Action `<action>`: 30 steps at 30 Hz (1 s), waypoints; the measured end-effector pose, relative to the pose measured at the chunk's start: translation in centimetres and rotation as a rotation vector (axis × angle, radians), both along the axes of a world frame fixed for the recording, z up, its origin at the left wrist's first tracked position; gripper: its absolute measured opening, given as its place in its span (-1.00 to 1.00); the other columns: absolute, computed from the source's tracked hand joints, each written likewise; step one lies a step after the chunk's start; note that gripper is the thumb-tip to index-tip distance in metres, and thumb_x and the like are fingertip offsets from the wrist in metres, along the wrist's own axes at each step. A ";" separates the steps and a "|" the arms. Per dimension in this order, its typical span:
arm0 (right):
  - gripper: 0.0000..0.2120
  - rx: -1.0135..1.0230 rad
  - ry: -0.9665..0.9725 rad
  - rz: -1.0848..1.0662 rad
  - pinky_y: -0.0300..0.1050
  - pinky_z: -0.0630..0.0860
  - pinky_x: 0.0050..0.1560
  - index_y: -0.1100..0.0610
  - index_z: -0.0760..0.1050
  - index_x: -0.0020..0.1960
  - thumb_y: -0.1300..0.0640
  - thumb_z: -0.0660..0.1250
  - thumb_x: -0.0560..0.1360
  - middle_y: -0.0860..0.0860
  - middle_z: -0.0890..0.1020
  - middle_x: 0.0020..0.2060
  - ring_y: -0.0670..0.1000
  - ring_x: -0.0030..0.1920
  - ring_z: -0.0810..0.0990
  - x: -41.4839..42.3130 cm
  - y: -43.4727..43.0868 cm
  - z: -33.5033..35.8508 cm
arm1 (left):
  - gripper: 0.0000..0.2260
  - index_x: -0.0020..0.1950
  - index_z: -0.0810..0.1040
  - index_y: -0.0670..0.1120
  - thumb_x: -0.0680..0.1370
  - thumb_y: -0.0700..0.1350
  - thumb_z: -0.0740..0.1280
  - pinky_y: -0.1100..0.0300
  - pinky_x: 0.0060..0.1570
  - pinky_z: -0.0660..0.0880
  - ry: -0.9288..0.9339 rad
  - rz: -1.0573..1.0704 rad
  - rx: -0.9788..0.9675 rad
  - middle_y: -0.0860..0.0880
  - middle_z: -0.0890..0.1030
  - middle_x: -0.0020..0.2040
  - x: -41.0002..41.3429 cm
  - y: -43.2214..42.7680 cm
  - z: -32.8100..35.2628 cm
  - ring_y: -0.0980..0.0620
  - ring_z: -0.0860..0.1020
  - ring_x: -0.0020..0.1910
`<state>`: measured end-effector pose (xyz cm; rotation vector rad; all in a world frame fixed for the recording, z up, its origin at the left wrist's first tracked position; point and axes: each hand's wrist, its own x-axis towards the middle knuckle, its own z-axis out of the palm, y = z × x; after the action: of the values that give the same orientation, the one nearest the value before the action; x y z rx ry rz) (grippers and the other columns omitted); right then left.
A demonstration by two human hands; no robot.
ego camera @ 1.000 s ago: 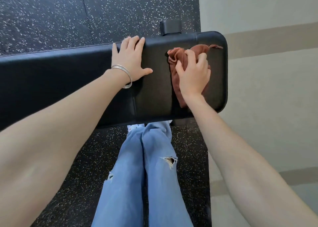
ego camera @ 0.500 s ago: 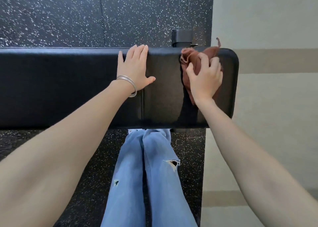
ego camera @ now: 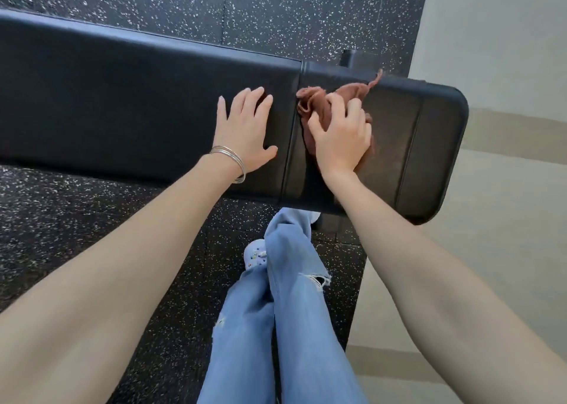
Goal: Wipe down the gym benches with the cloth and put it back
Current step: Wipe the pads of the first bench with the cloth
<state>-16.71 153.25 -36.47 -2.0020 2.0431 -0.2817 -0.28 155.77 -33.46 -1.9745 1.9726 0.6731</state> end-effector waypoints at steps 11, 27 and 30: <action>-0.70 0.254 0.052 0.404 0.02 0.45 -0.18 0.09 0.52 0.14 0.00 0.33 0.46 0.15 0.52 -0.09 0.16 -0.11 0.53 0.5 15.7 1.8 | -0.28 0.52 0.10 -0.08 0.47 0.14 0.32 -0.17 0.44 0.05 -0.022 -0.034 0.087 -0.08 0.21 0.48 1.8 11.2 2.4 -0.10 0.16 0.46; -0.61 0.194 0.189 0.372 0.11 0.48 -0.02 0.04 0.36 0.21 -0.17 0.28 0.50 0.18 0.46 0.12 0.23 0.10 0.48 0.6 12.1 31.0 | -0.50 0.39 0.35 -0.02 0.51 0.16 0.23 -0.01 0.24 0.34 0.005 -0.095 -0.221 -0.06 0.47 0.30 3.7 16.1 26.2 -0.10 0.40 0.30; -0.64 0.145 0.203 0.392 0.09 0.48 -0.06 0.04 0.36 0.19 -0.12 0.28 0.50 0.19 0.47 0.10 0.22 0.09 0.49 0.9 12.0 35.1 | -0.50 0.39 0.36 -0.01 0.51 0.17 0.22 0.00 0.25 0.31 -0.022 -0.117 -0.247 -0.06 0.47 0.30 4.3 15.7 30.2 -0.10 0.38 0.31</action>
<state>-15.79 165.25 -1.35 -2.3534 1.6645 0.1496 4.06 171.50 -3.23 -1.9685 2.2288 0.3940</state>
